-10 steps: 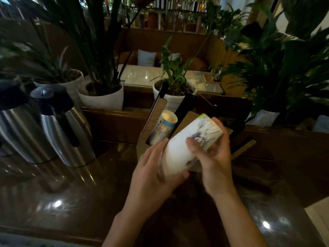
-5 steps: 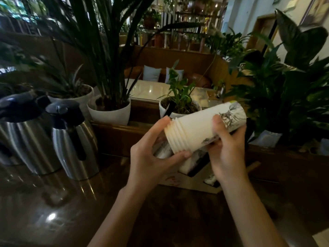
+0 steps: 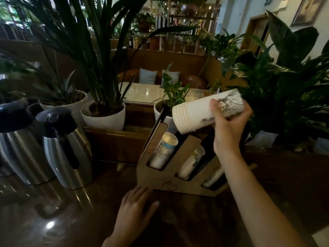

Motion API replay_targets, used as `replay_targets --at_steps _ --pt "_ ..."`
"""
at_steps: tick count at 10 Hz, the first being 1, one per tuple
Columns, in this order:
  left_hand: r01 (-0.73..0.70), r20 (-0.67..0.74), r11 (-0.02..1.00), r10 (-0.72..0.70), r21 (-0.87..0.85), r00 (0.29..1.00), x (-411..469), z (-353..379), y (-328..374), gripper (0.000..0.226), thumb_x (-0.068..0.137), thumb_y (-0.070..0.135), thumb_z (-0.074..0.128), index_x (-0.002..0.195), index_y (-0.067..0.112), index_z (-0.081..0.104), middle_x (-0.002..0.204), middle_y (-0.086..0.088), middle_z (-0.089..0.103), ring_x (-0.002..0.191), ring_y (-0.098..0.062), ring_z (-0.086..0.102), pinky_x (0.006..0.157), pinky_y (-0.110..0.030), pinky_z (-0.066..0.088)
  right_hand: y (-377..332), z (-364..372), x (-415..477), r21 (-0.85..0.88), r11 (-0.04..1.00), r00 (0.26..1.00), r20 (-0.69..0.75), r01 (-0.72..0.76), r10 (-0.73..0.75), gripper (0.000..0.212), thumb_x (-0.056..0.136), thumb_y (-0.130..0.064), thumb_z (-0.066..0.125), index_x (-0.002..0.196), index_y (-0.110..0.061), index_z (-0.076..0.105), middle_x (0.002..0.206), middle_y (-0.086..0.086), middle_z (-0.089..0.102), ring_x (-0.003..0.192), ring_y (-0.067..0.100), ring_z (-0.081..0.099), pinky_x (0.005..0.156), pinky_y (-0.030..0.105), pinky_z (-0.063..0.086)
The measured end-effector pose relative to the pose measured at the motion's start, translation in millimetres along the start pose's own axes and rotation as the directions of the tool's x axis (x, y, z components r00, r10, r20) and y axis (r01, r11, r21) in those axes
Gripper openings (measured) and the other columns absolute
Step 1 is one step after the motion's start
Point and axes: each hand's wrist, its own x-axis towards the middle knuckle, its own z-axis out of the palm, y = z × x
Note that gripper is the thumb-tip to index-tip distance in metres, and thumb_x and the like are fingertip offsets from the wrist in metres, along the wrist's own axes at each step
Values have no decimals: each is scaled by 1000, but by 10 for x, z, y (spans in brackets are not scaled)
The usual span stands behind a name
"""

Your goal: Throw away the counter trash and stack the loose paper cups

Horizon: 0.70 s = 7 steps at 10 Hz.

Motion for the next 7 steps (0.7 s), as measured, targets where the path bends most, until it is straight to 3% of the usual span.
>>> replay_targets --at_steps 1,2,3,4,5,6,7 --pt "121 215 969 -167 215 962 -43 254 -201 79 89 81 4 155 43 -16 164 11 -24 156 -24 -21 124 -51 -16 129 36 50 -259 960 992 100 105 -82 72 70 -41 90 125 -36 44 121 -16 61 105 -1 68 81 26 60" --pt "103 202 973 -145 205 969 -59 340 -222 84 71 89 -19 145 50 -29 162 10 -31 153 -25 -29 118 -50 -28 230 83 21 -544 809 957 281 220 -72 67 63 -54 89 114 -40 49 103 -31 62 93 -6 65 73 15 55" --pt "107 173 972 -145 211 974 -80 359 -261 82 71 90 -22 144 53 -27 167 9 -26 153 -26 -28 111 -44 -36 372 117 -112 -703 552 852 524 449 -26 54 68 -55 84 109 -26 64 113 -11 64 105 9 59 84 18 42" --pt "103 168 971 -140 214 976 -81 386 -281 80 72 89 -21 144 54 -26 167 8 -26 152 -26 -29 111 -44 -36 430 118 -198 -736 308 766 642 603 35 46 77 -58 75 106 -22 73 122 -2 68 125 23 55 111 48 32" --pt "104 179 973 -142 207 974 -80 382 -275 81 72 89 -21 145 53 -26 165 8 -27 152 -26 -30 120 -52 -23 356 142 -205 -765 190 750 642 615 158 39 82 -64 66 98 -30 73 121 -9 68 138 22 43 117 65 3" --pt "109 195 976 -146 191 970 -73 368 -285 82 72 89 -20 145 53 -24 167 7 -25 152 -26 -29 120 -51 -22 209 160 -227 -762 200 719 647 616 254 41 89 -67 56 106 -35 74 132 -12 64 145 21 33 117 64 -8" --pt "111 224 975 -154 193 962 -86 343 -240 85 72 89 -19 146 49 -24 169 5 -23 153 -26 -28 117 -48 -27 -5 101 -270 -741 427 752 633 519 183 44 96 -58 55 130 -34 66 141 -14 60 138 10 45 121 53 19"
